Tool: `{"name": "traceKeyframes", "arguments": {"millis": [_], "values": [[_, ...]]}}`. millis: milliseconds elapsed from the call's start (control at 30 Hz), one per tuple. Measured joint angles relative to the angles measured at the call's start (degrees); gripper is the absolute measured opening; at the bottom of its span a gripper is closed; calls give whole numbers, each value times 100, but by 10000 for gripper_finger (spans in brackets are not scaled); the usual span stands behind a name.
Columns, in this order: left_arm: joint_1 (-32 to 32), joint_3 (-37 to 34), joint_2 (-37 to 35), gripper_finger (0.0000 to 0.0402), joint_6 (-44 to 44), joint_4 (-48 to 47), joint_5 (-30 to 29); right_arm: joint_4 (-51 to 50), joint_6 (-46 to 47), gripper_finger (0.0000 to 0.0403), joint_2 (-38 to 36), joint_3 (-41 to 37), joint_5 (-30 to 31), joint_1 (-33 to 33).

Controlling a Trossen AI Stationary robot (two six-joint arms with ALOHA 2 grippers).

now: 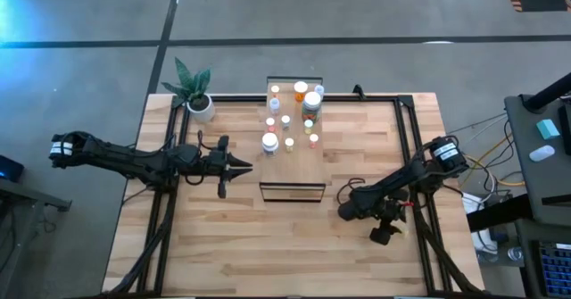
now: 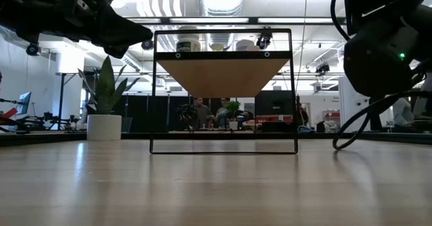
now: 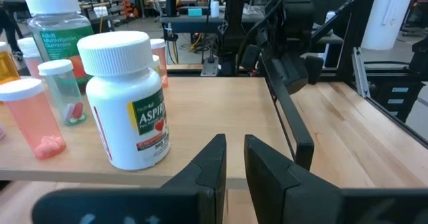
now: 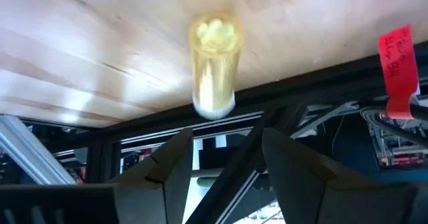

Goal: Pick and place medicine bottles onto shelf by color
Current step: Put the yellow pill bottle on the shelf

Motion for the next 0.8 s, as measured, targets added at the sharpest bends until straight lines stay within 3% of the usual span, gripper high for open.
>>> {"name": "traceKeyframes", "arguments": {"millis": [133,267,433,500,633,800], "values": [[0,0,0,35,-69,-33,63,33,-265,154,-189,103,73,35],[-97,65,3,35,-142,-236,145,318,15,113,-949,144,548,390],[-144,179,15,35,-140,-410,130,1639,2477,31,-2298,-324,1162,1239],[-144,179,17,35,-140,-424,94,2121,3522,19,-2676,-512,1596,1619],[-146,177,17,35,-140,-420,67,2131,4836,44,-2994,-624,2271,2308],[-146,177,17,35,-177,-413,64,2075,5472,120,-2929,-654,3157,3000]]}}
